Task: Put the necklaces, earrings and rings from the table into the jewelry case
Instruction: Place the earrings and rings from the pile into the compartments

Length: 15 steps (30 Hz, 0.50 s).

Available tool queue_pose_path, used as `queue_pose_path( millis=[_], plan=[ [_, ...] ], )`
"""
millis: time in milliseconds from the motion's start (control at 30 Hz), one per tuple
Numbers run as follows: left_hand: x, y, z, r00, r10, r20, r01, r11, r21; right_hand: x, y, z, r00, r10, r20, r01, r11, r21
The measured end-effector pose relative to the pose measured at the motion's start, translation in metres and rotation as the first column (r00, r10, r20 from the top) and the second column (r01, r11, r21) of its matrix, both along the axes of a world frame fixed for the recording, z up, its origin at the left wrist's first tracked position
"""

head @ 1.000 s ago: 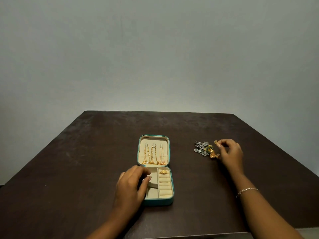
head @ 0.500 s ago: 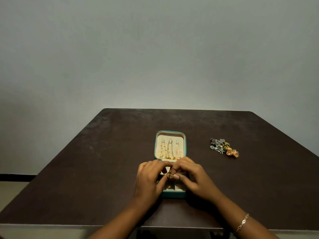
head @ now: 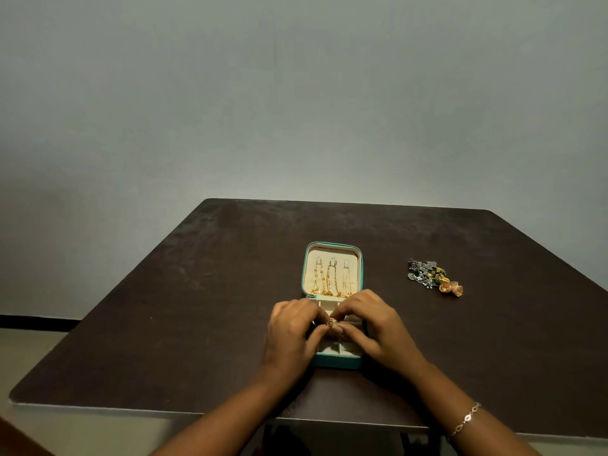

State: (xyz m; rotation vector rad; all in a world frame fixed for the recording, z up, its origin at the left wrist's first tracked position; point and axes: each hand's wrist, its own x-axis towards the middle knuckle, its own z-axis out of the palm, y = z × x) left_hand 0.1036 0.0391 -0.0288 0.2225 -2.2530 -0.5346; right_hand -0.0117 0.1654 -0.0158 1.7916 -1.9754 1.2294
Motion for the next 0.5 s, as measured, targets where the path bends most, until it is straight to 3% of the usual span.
queue_pose_path(
  millis=[167,333,500],
  plan=[
    [-0.0005,-0.0001,-0.0009,1.000,-0.001,-0.004,0.000,0.999,-0.051,-0.0009,0.0002,-0.0006,0.994,-0.048,-0.099,0.047,0.999,-0.005],
    [-0.0002,-0.0009,-0.0025,1.000,0.009,0.011,-0.009,0.999,-0.041,-0.0023,0.0009,-0.0007,0.993,-0.069,-0.097,0.071,0.997,0.011],
    [-0.0021,-0.0004,-0.0021,1.000,0.019,0.005,-0.019,0.999,-0.028,-0.0092,0.0050,0.0049,0.978,-0.192,0.079,0.193,0.981,-0.005]
  ],
)
